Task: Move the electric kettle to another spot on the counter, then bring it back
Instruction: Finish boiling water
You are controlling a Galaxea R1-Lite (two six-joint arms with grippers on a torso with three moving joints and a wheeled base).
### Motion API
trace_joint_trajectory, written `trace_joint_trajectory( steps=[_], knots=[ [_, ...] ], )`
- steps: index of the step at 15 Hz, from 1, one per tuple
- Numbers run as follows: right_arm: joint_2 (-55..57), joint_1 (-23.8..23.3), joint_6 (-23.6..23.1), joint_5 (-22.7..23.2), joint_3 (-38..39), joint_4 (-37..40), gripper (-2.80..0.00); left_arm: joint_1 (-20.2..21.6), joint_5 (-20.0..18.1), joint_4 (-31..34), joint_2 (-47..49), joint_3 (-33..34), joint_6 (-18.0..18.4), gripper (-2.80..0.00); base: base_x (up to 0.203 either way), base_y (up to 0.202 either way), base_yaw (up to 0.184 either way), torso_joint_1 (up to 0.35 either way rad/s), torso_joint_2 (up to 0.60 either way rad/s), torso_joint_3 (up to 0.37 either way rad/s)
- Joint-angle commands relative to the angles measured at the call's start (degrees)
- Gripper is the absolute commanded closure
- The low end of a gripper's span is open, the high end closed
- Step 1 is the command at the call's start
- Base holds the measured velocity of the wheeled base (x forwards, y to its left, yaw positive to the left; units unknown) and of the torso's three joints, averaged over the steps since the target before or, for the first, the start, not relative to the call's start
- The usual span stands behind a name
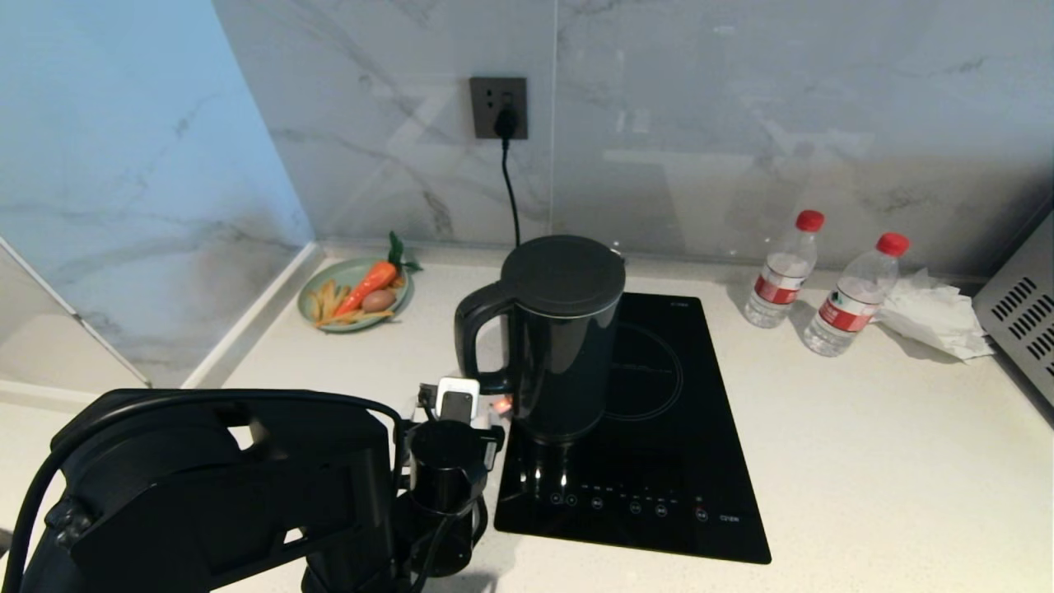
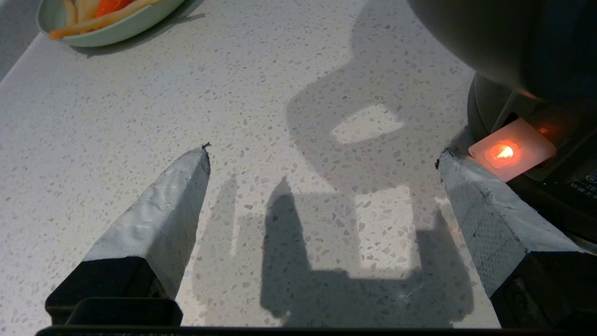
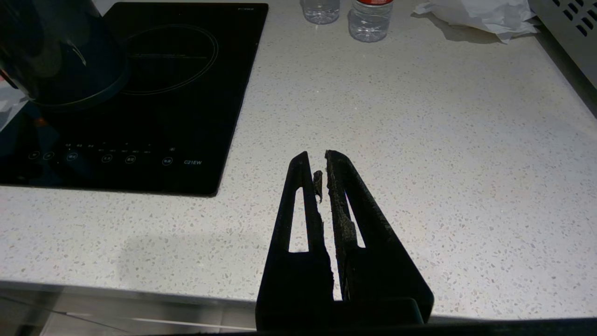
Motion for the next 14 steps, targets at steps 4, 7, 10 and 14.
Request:
trace_joint_trajectory(
  steps=[4,7,10,14],
  knots=[
    [0.0,0.0,0.0,0.0,0.1,0.0,0.00,-0.4,0.3,-0.5,0.5,0.5,-0.1,-2.80,0.000,0.000,0.000,0.000,0.00,0.000],
    [0.0,0.0,0.0,0.0,0.0,0.0,0.00,-0.5,0.4,-0.5,0.7,0.8,-0.1,-2.80,0.000,0.000,0.000,0.000,0.00,0.000],
    [0.0,0.0,0.0,0.0,0.1,0.0,0.00,-1.1,0.6,-0.5,-0.2,0.8,0.0,-2.80,0.000,0.000,0.000,0.000,0.00,0.000],
    [0.0,0.0,0.0,0.0,0.0,0.0,0.00,-2.3,0.8,-0.5,-1.1,0.9,0.0,-2.80,0.000,0.000,0.000,0.000,0.00,0.000]
  ],
)
